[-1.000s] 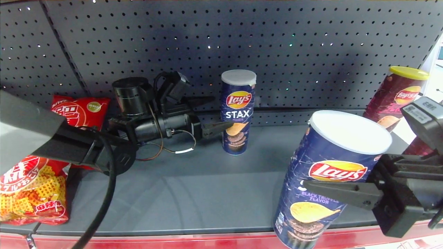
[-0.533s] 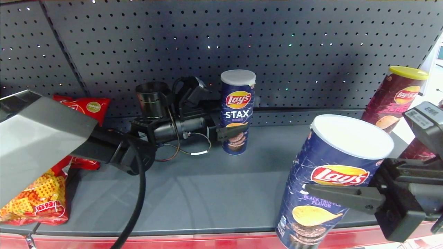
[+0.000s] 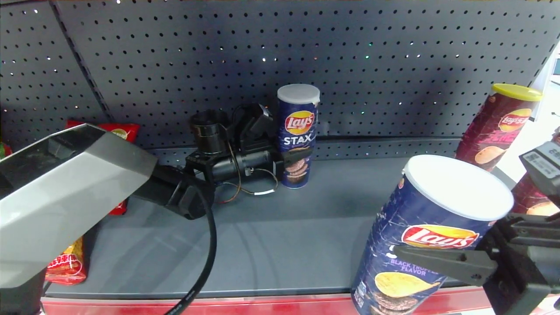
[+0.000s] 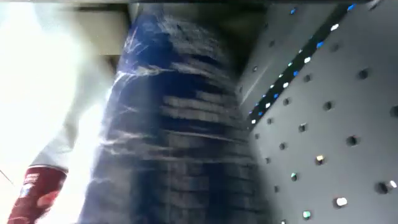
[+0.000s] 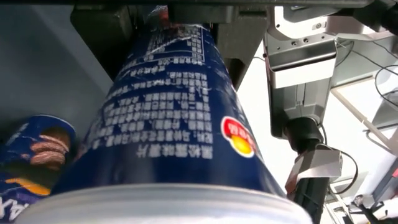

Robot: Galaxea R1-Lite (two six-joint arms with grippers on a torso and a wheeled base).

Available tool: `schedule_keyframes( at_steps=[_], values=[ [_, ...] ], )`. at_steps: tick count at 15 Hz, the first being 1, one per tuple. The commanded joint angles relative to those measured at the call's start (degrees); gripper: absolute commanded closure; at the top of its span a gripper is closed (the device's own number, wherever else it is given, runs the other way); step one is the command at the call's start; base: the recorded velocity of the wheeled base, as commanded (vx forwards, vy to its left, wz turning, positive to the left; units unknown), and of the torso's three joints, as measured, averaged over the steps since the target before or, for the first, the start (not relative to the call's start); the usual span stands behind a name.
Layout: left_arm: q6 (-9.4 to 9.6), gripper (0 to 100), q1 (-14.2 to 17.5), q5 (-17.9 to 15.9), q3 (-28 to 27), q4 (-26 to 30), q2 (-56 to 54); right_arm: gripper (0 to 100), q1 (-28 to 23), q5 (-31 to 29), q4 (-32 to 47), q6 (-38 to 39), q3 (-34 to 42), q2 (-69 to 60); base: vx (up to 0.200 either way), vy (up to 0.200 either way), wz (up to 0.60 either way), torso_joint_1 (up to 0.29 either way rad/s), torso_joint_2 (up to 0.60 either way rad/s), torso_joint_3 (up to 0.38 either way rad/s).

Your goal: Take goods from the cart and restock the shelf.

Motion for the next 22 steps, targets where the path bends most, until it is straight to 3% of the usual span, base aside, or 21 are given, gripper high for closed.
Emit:
schedule_keyframes(
  at_steps=[1, 3, 8, 14, 22],
  values=[
    [-0.18, 100, -1.0, 0.0, 0.5, -0.4, -0.6, 100, 0.0, 0.0, 0.1, 0.0, 0.2, 0.0, 0.000, 0.000, 0.00, 0.000, 0.00, 0.000],
    [-0.27, 100, -1.9, 0.0, 2.1, -0.4, -3.4, 100, -0.1, 0.0, 0.1, 0.0, 0.2, 0.1, 0.000, 0.000, 0.00, 0.000, 0.00, 0.000],
    [-1.24, 100, -5.2, -0.1, 18.2, -0.4, -16.5, 100, -0.1, -0.8, 0.1, 0.8, -1.9, 0.4, 0.000, 0.000, 0.00, 0.000, 0.00, 0.000],
    [-1.33, 100, -8.8, 0.2, 28.7, -0.3, -22.3, 100, -0.1, -1.0, 0.1, 1.0, -3.4, 0.7, 0.000, 0.000, 0.00, 0.000, 0.00, 0.000],
    [-1.33, 100, -9.9, 0.4, 28.8, -0.4, -19.3, 100, -0.1, -1.4, 0.1, 1.0, -3.9, 1.3, 0.000, 0.000, 0.00, 0.000, 0.00, 0.000]
  ],
)
